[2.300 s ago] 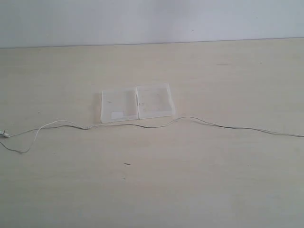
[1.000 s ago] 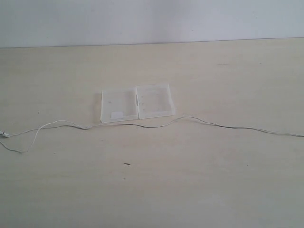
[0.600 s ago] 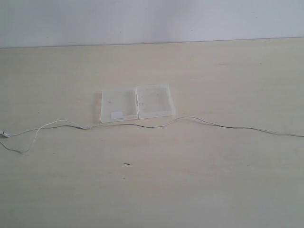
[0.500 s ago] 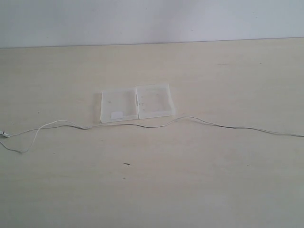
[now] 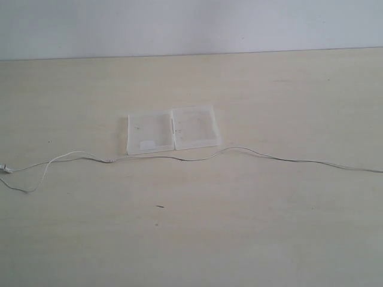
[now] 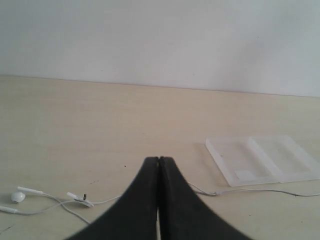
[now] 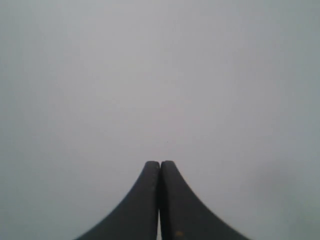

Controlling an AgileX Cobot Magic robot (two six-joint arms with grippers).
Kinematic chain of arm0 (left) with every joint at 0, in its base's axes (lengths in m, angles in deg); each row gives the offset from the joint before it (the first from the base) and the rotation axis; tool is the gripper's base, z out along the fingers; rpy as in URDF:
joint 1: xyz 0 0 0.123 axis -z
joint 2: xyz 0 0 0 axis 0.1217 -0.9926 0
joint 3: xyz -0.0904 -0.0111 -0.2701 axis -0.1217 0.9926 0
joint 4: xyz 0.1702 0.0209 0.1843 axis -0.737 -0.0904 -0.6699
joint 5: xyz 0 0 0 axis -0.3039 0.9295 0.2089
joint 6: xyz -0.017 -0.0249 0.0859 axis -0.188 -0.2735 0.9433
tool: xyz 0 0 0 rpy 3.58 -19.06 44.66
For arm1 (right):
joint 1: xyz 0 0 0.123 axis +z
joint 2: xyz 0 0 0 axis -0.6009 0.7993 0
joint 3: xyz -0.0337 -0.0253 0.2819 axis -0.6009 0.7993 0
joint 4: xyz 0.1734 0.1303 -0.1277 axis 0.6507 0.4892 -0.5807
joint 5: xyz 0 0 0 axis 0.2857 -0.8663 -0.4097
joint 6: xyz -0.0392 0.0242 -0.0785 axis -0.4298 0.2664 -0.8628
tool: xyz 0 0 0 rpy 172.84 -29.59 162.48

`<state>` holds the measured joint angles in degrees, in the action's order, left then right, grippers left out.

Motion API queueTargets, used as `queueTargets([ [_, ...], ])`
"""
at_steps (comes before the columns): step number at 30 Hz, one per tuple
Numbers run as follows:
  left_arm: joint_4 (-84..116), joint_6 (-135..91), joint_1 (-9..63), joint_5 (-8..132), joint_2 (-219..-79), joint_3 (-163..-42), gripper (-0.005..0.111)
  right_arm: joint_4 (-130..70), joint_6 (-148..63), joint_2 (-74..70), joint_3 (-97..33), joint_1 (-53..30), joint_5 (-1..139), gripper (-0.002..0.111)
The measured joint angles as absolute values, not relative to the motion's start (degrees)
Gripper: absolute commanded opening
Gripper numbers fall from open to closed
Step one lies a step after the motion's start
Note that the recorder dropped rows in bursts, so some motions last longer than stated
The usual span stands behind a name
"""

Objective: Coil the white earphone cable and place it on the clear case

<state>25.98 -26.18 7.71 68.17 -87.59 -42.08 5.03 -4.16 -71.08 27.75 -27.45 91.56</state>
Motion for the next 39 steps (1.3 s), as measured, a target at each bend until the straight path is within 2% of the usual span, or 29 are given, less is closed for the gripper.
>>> queueTargets([
  [4, 25.98, -26.18, 7.71, 68.17, -87.59, -42.08, 0.000, 4.78, -21.26, -64.76, 18.52, -27.45, 91.81, 0.000],
  [8, 25.98, -26.18, 7.71, 68.17, -87.59, -42.08, 0.000, 7.22, -57.82, -47.34, -0.91, -27.45, 86.95, 0.000],
  [9, 25.98, -26.18, 7.71, 68.17, -87.59, -42.08, 0.000, 7.56, -69.96, -40.91, -8.54, -27.45, 80.80, 0.000],
  [11, 25.98, -26.18, 7.71, 68.17, -87.59, -42.08, 0.000, 7.27, -80.63, -33.40, -18.98, -27.45, 69.95, 0.000],
  [14, 25.98, -26.18, 7.71, 68.17, -87.59, -42.08, 0.000, -7.25, -80.21, -26.81, -28.91, -28.81, 56.67, 0.000],
  [18, 25.98, -26.18, 7.71, 68.17, -87.59, -42.08, 0.000, -46.35, -50.96, -20.76, -32.28, -33.77, 45.42, 0.000],
  [21, 25.98, -26.18, 7.71, 68.17, -87.59, -42.08, 0.000, -57.03, -49.38, -13.13, -32.41, -34.75, 41.69, 0.000],
  [27, 25.98, -26.18, 7.71, 68.17, -87.59, -42.08, 0.000, -56.96, -60.76, 3.93, -35.32, -34.75, 27.63, 0.000],
  [34, 25.98, -26.18, 7.71, 68.17, -87.59, -42.08, 0.000, -37.63, -84.53, 24.47, -41.71, -34.79, 11.73, 0.000],
  [35, 25.98, -26.18, 7.71, 68.17, -87.59, -42.08, 0.000, -34.16, -87.84, 26.49, -41.86, -34.79, 9.93, 0.002],
  [37, 25.98, -26.18, 7.71, 68.17, -87.59, -42.08, 0.000, -26.08, -92.90, 29.73, -41.86, -34.79, 8.10, 0.014],
  [39, 25.98, -26.18, 7.71, 68.17, -87.59, -42.08, 0.000, -22.04, -94.94, 30.40, -41.94, -34.79, 8.41, 0.030],
])
